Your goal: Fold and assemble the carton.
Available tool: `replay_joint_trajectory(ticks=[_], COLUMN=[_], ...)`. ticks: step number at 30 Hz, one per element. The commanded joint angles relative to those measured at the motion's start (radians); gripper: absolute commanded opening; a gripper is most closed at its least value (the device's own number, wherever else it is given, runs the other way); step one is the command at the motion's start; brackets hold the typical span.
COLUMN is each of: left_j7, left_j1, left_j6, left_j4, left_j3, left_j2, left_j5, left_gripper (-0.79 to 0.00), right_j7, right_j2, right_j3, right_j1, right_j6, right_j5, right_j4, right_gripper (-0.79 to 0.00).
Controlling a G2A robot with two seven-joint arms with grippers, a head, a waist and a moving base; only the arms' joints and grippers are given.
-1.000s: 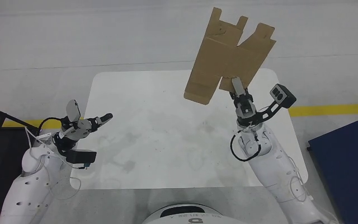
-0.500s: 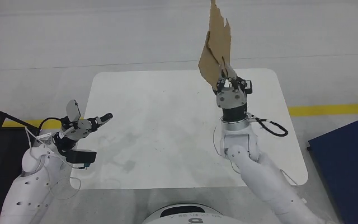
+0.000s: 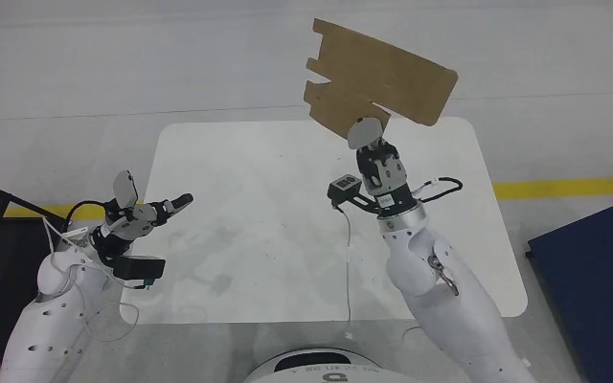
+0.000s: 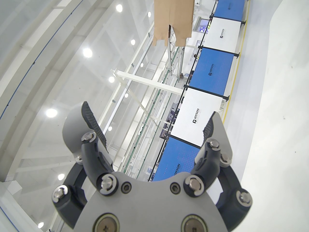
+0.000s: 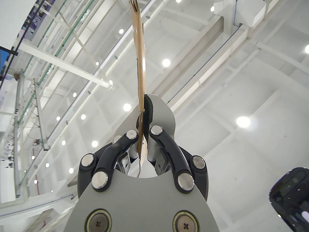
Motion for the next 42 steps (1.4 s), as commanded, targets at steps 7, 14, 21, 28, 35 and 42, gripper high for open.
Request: replay_joint_trajectory(ticks=[7, 14, 21, 28, 35, 42], left_j7=[0.0, 0.0, 0.0, 0.0, 0.0, 0.0], left_j1=[0.0, 0.0, 0.0, 0.0, 0.0, 0.0], left_j6=[0.0, 0.0, 0.0, 0.0, 0.0, 0.0], left_j4=[0.0, 0.0, 0.0, 0.0, 0.0, 0.0], left_j3=[0.0, 0.0, 0.0, 0.0, 0.0, 0.0], left_j2=[0.0, 0.0, 0.0, 0.0, 0.0, 0.0], left_j5=[0.0, 0.0, 0.0, 0.0, 0.0, 0.0], left_gripper=[0.0, 0.0, 0.0, 0.0, 0.0, 0.0], right_j7=[0.035, 0.191, 0.14, 0.265, 0.281, 0.281], right_j2=[0.001, 0.019, 0.029, 0.046, 0.054, 0.054], right_j3=[0.041, 0.08, 0.127, 0.174, 0.248, 0.248], right_j1=[0.006, -0.006, -0.003, -0.018, 0.004, 0.004], right_j6=[-0.004, -0.239, -0.407, -0.474, -0.494, -0.494], right_j5=[-0.236, -1.118, -1.806, -2.113, -2.081, -2.081], right_j4=[-0.007, 0.004, 0.065, 0.128, 0.193, 0.193], right_gripper=[-0.785, -0.785, -0.785, -0.785, -0.785, -0.785])
